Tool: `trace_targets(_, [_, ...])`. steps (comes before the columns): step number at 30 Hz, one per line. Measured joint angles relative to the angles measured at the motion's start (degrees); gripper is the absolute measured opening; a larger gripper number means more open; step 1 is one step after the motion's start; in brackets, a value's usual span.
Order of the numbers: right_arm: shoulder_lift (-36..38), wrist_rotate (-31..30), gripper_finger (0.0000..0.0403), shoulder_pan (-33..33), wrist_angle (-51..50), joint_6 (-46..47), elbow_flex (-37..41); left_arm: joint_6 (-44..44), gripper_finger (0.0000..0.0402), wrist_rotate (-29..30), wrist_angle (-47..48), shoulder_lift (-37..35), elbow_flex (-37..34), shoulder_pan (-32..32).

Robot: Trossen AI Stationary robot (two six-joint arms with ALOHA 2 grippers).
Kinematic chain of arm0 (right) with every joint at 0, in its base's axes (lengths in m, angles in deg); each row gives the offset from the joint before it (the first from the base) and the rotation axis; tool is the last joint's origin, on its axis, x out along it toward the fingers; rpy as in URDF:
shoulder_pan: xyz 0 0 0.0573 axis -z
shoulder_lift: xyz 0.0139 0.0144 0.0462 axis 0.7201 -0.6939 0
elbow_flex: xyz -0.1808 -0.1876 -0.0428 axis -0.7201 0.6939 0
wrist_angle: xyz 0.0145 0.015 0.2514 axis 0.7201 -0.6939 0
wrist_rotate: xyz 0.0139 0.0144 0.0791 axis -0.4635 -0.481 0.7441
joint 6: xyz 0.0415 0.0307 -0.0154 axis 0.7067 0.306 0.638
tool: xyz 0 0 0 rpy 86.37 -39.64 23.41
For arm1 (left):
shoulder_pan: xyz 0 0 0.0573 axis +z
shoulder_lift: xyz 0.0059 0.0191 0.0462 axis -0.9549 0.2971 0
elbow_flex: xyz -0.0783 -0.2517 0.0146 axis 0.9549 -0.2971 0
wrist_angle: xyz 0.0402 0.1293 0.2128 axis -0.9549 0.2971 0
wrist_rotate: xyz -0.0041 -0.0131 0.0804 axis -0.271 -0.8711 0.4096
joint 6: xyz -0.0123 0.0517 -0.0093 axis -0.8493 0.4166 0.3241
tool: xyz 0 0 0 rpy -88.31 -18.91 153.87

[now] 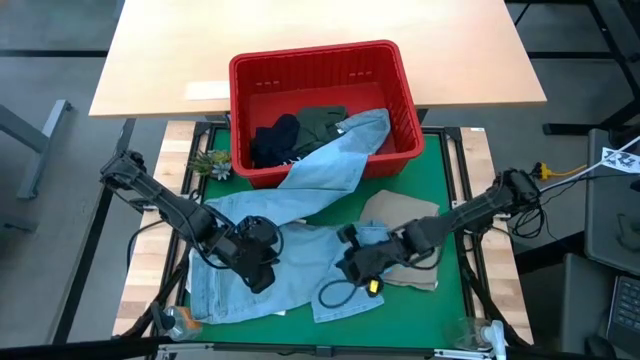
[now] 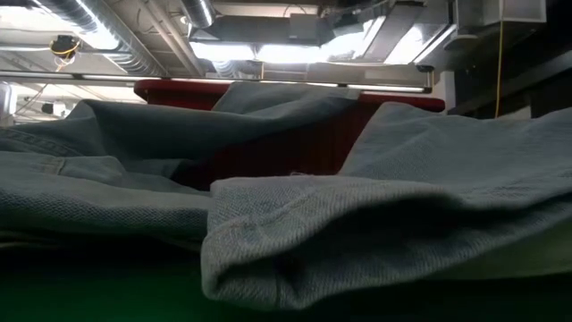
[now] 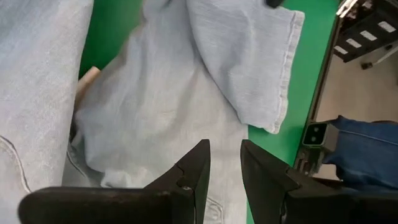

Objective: Fold Laundry from Bin
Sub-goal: Fold the light blue pants

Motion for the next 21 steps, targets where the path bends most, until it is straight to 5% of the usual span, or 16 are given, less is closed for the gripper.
trace_targets(10, [0.16, 8.32, 0.0035, -5.40, -14.72, 9.90, 0.00, 0.15, 0.0085, 0.07, 0.00, 0.28, 0.00, 0.34])
trace_targets(21, [-2.19, 5.86, 0.0209, -10.41, -24.51, 9.78, 0.02, 0.17, 0.0085, 0.62, 0.00, 0.28, 0.00, 0.34])
